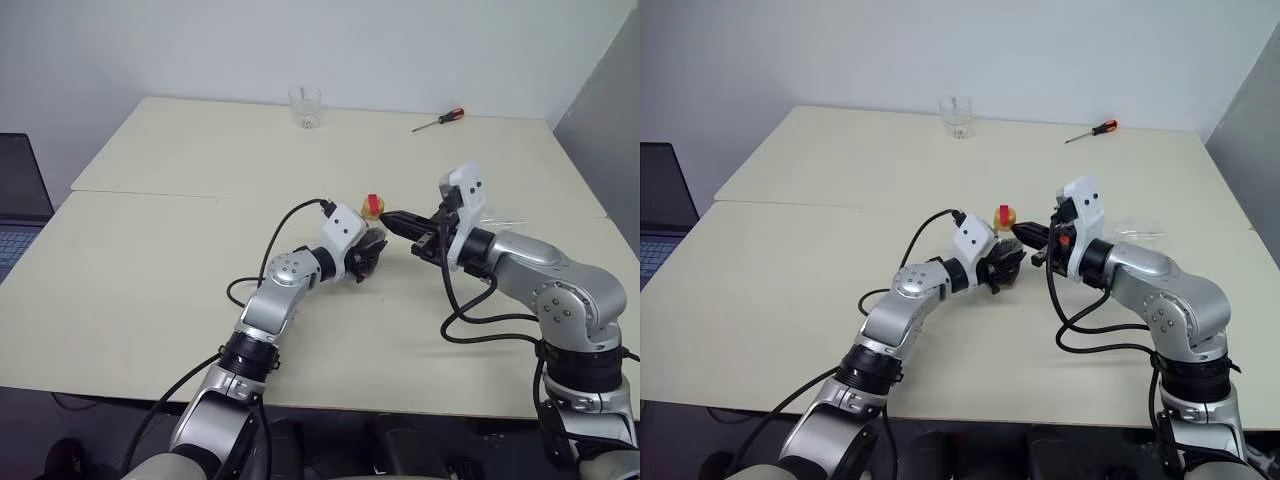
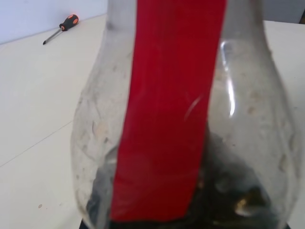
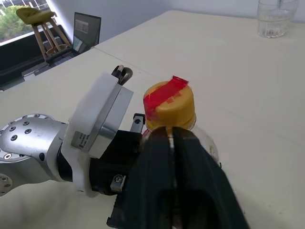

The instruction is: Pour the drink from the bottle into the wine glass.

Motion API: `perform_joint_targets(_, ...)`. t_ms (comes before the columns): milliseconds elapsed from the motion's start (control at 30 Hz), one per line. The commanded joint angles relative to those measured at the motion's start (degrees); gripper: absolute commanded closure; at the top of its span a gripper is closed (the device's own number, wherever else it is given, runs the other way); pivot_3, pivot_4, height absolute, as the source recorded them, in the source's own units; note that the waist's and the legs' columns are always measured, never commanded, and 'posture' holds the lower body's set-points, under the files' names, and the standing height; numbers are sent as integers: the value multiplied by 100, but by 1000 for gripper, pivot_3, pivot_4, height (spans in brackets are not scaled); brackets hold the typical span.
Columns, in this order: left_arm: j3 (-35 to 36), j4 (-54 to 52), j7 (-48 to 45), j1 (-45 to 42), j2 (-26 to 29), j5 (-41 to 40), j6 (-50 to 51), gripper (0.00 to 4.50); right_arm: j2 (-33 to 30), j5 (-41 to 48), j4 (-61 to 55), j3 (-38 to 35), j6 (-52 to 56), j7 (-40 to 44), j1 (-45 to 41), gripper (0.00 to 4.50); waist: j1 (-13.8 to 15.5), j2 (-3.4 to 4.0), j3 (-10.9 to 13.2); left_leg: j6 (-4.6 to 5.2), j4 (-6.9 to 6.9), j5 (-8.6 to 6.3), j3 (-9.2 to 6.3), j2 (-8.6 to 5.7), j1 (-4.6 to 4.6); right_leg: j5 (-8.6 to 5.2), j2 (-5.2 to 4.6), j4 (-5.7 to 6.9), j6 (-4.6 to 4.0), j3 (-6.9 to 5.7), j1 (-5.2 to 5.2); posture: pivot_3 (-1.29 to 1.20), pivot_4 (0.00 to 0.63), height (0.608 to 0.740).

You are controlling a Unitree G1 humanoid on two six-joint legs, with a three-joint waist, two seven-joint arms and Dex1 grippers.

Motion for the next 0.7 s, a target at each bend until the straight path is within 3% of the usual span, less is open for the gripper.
perform_joint_targets(33, -107, -166, -108, -89, -74, -18, -161, 3234, -273, -147, 227, 119, -452, 603, -403, 4500, -5, 1, 1, 0, 2, 0, 1, 0, 0, 0, 0, 0, 0, -2, 0, 0, 150, 740)
perform_joint_targets(333, -29, -269, -5, -39, -12, 3, -129, 3234, -721, -435, 806, 120, -783, 1235, -501, 4500, 4, 8, 5, 1, -1, 0, -1, 1, 0, 2, 2, -2, -4, 0, -1, 0, 150, 740)
perform_joint_targets(433, -22, -299, 24, -13, 8, -4, -114, 3234, -837, -367, 754, -51, -740, 1243, -386, 3945, 7, 9, 5, 1, 0, -1, 2, 0, -1, 2, 0, -5, -4, 2, 0, 0, 150, 740)
perform_joint_targets(700, -33, -314, 25, 14, 15, -15, -98, 3234, -851, 158, 36, -609, -223, 847, -184, 1194, -6, 12, 7, 1, 0, 0, -2, 1, 1, 1, 2, 1, -2, 5, -1, 0, 150, 740)
